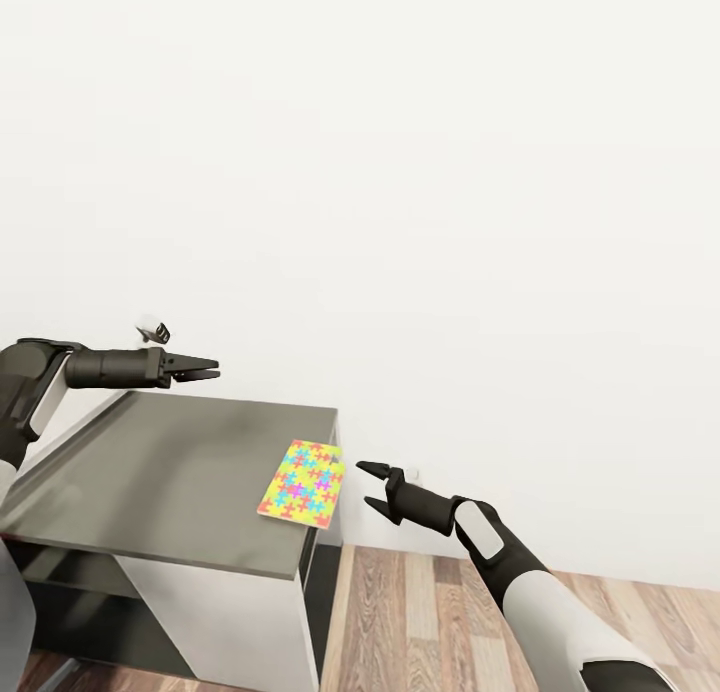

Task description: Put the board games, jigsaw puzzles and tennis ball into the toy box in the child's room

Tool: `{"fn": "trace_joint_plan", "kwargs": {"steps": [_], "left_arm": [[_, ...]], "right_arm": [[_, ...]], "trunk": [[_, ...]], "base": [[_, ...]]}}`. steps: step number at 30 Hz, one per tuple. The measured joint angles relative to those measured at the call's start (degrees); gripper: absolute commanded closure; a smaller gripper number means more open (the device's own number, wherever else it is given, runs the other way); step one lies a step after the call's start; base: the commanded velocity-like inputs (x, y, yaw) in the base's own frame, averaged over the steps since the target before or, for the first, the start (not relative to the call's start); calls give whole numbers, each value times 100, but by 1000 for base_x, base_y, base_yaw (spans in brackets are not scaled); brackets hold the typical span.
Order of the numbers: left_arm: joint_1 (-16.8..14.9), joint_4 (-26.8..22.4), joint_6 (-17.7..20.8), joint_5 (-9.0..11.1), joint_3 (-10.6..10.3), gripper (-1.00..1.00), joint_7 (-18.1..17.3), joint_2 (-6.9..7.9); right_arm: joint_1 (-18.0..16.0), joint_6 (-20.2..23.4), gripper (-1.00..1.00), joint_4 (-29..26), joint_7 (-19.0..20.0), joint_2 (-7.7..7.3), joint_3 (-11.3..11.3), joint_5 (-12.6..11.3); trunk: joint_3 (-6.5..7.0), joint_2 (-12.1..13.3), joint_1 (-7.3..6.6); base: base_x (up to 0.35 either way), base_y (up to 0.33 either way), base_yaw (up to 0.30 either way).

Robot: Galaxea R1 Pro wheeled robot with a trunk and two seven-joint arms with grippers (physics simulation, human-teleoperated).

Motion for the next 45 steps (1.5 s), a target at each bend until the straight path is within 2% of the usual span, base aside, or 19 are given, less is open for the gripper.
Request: {"fn": "trace_joint_plan", "kwargs": {"steps": [23, 29, 32, 43, 45], "left_arm": [[0, 15, 0, 7, -1, -100, 0, -3], [-1, 18, 0, 8, 0, -100, 0, -2], [-2, 19, 0, 9, 0, -100, 0, 1], [-1, 19, 0, 8, 4, -100, 0, 1], [-2, 19, 0, 9, 4, -100, 0, 0]], "right_arm": [[0, -1, -100, -3, 107, -1, 0, 4], [0, -2, -100, -2, 106, -1, 0, 7], [0, -1, -100, 0, 106, -1, 0, 3], [0, -2, -100, 0, 106, -1, 4, 5], [0, -1, -100, 0, 106, -1, 4, 4]], "trunk": [[1, 0, 0], [-107, -239, 132], [-107, -241, 132], [-304, -680, 373], [-305, -682, 374]], "base": [[3, 3, 2], [0, 0, 0], [0, 0, 0], [0, 0, 0], [0, 0, 0]]}}
